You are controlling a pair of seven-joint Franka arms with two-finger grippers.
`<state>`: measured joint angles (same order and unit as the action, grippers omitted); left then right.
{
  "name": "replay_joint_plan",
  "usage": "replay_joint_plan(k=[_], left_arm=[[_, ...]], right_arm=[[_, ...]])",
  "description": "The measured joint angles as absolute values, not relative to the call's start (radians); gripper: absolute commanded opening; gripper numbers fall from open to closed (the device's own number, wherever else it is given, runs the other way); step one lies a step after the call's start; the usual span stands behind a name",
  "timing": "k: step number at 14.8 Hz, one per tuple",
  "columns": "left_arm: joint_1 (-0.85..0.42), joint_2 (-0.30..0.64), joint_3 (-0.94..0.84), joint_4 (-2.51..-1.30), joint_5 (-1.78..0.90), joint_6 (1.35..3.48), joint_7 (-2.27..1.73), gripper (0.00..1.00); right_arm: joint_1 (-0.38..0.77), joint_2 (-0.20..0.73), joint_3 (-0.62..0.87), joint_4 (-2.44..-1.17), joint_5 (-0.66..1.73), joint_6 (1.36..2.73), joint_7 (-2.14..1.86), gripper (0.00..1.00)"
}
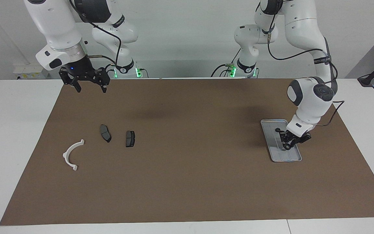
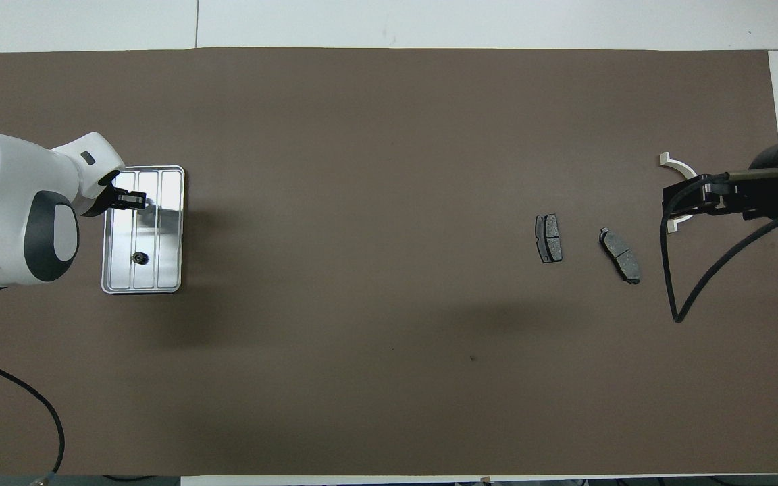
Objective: Pick bearing gear from pile to tray
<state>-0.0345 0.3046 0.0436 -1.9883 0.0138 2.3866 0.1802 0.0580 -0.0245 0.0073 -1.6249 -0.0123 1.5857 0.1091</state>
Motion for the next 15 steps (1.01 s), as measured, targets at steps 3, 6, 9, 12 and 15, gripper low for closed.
replay_joint_plan(k=[3,6,9,12,15], left_arm=[[-0.038,0.303,0.037,-2.01,0.014,2.405,0.162,0.08],[-0.047,0.3,0.037,-2.036,0.014,2.445,0.156,0.79],[-0.047,0.297,0.036,-2.038,0.014,2.449,0.156,0.97],[-0.047,0.286,0.036,-2.008,0.014,2.432,0.156,1.0],[-0.047,0.244,0.04,-1.899,0.013,2.319,0.141,1.0]], right_arm=[[0.058,-0.025,0.007,-1.625,-0.012,1.586,0.109,1.0],[0.057,-0.025,0.007,-1.625,-0.012,1.586,0.109,1.0],[0.058,-0.025,0.007,-1.625,-0.012,1.586,0.109,1.0],[0.058,-0.025,0.007,-1.625,-0.012,1.586,0.109,1.0],[0.058,-0.025,0.008,-1.625,-0.012,1.586,0.109,1.0]])
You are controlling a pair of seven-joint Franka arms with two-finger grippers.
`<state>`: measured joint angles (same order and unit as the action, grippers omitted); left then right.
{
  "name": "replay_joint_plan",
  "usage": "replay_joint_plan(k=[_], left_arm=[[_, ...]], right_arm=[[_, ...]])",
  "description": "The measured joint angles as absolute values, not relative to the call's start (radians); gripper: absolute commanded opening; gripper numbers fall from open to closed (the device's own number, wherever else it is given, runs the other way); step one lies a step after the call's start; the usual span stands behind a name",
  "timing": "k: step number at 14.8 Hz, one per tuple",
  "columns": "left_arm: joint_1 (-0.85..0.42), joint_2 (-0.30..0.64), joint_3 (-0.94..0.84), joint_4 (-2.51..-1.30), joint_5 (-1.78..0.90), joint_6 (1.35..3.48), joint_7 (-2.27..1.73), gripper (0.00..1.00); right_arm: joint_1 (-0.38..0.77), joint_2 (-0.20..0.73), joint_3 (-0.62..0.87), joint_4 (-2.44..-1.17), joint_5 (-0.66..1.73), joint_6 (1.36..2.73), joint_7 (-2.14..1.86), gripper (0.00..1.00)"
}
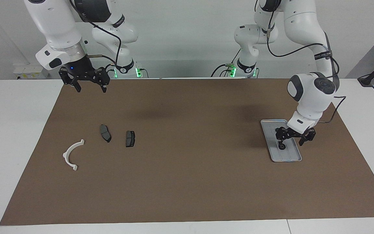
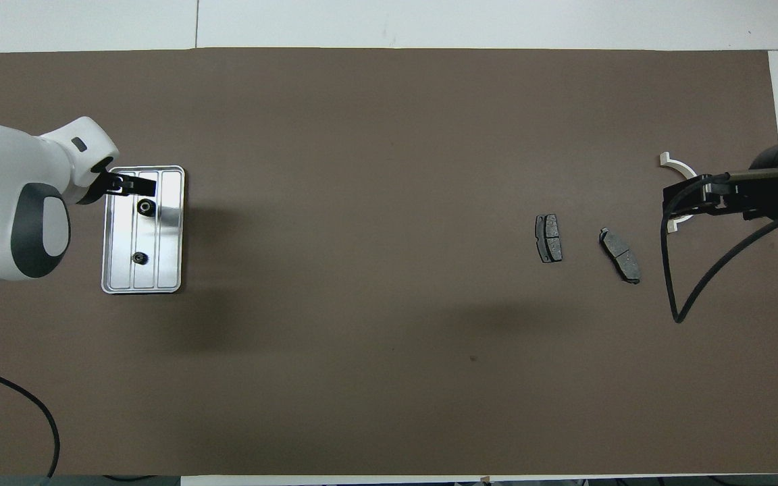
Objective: Pick bearing gear from pile to tray
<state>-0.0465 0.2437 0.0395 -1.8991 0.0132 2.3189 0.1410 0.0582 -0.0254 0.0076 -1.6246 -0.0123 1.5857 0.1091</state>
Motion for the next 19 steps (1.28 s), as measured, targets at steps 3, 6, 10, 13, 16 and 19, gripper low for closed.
replay_joint_plan(k=[3,6,10,13,16,19], left_arm=[[-0.047,0.149,0.039,-1.819,0.011,2.198,0.034,1.0],[-0.051,0.004,0.02,-1.8,0.001,2.099,-0.139,1.0],[-0.065,-0.152,0.0,-1.789,0.0,1.836,-0.17,1.0],[-0.068,-0.153,-0.012,-1.74,0.0,1.71,-0.131,1.0],[-0.072,-0.112,-0.016,-1.682,0.0,1.633,-0.098,1.0],[-0.073,-0.09,-0.018,-1.658,0.0,1.615,-0.086,1.0]], right_arm=[[0.058,-0.025,0.008,-1.625,-0.012,1.586,0.109,1.0],[0.058,-0.025,0.007,-1.625,-0.012,1.586,0.109,1.0],[0.058,-0.025,0.007,-1.625,-0.012,1.586,0.109,1.0],[0.057,-0.025,0.007,-1.625,-0.012,1.586,0.109,1.0],[0.056,-0.025,0.007,-1.625,-0.012,1.586,0.109,1.0],[0.055,-0.025,0.007,-1.625,-0.012,1.586,0.109,1.0]])
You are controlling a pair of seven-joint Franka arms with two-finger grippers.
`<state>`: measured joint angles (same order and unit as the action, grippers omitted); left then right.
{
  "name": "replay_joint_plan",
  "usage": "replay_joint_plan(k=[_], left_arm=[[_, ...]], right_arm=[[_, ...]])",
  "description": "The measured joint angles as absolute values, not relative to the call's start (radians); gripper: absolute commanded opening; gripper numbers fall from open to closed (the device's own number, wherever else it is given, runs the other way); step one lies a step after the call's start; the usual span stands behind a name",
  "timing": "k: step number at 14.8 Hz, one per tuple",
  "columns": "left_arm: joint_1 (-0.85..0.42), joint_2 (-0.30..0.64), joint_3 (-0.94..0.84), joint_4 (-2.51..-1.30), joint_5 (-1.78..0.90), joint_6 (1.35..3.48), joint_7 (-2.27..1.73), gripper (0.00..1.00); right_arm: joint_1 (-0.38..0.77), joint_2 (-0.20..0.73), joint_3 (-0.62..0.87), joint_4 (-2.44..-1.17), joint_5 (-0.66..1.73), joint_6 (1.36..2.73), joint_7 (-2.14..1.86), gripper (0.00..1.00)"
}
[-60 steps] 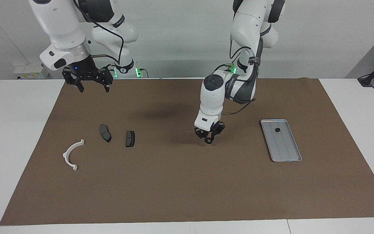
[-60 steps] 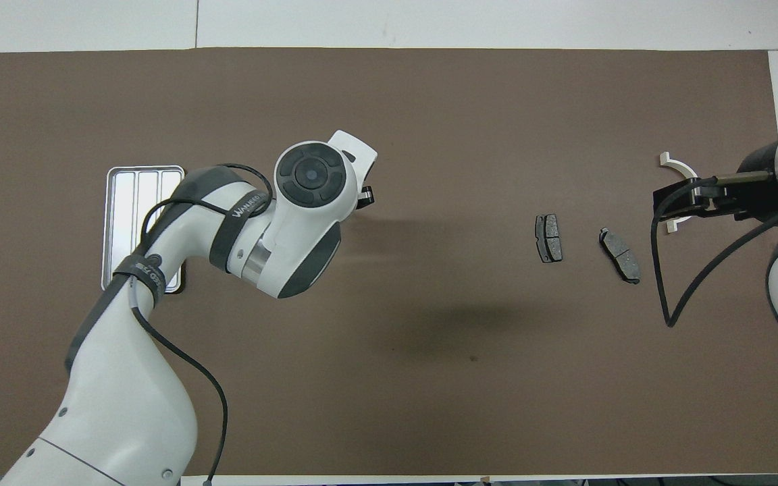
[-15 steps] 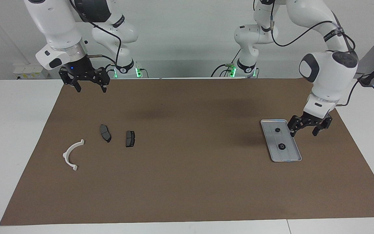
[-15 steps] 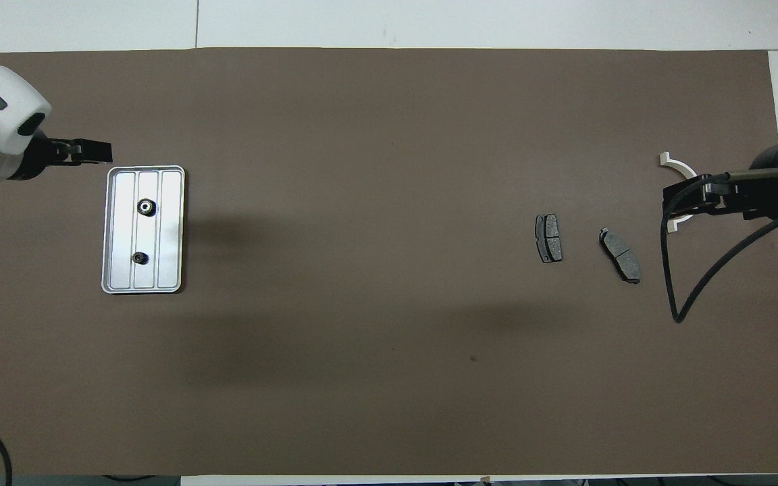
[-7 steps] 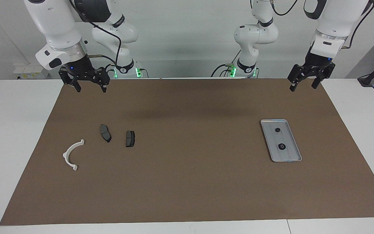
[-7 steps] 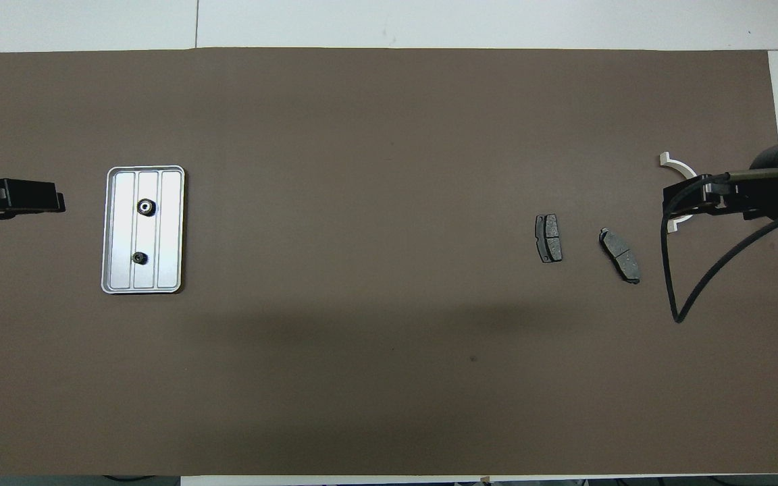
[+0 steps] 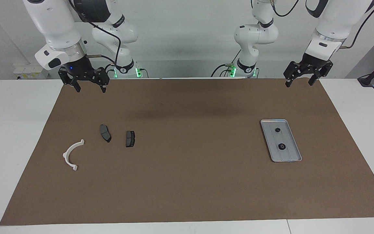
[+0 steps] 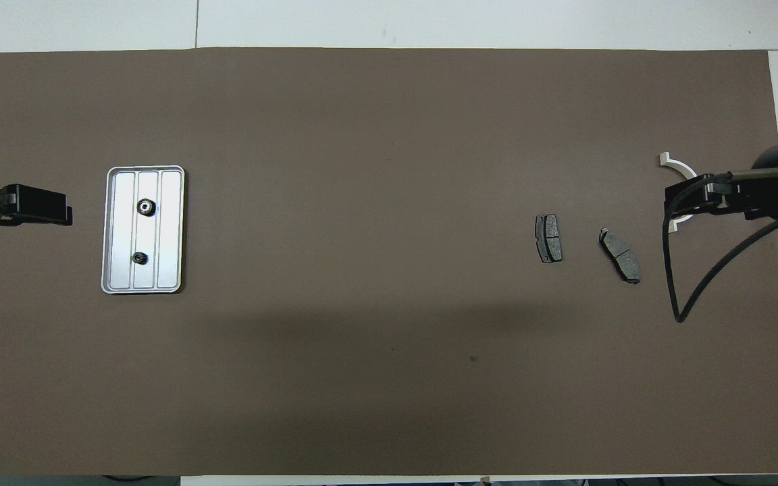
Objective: Pick bearing gear from pile to tray
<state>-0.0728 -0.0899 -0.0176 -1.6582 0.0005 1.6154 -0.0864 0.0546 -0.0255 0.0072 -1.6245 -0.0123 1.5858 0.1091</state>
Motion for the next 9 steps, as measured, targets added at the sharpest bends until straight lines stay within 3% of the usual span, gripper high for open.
replay_joint_plan(k=[9], left_arm=[[-0.072,-0.089,-0.014,-1.653,0.0,1.572,-0.027,1.0]], right_arm=[[0.055,-0.025,0.007,-1.624,-0.012,1.588,0.109,1.0]])
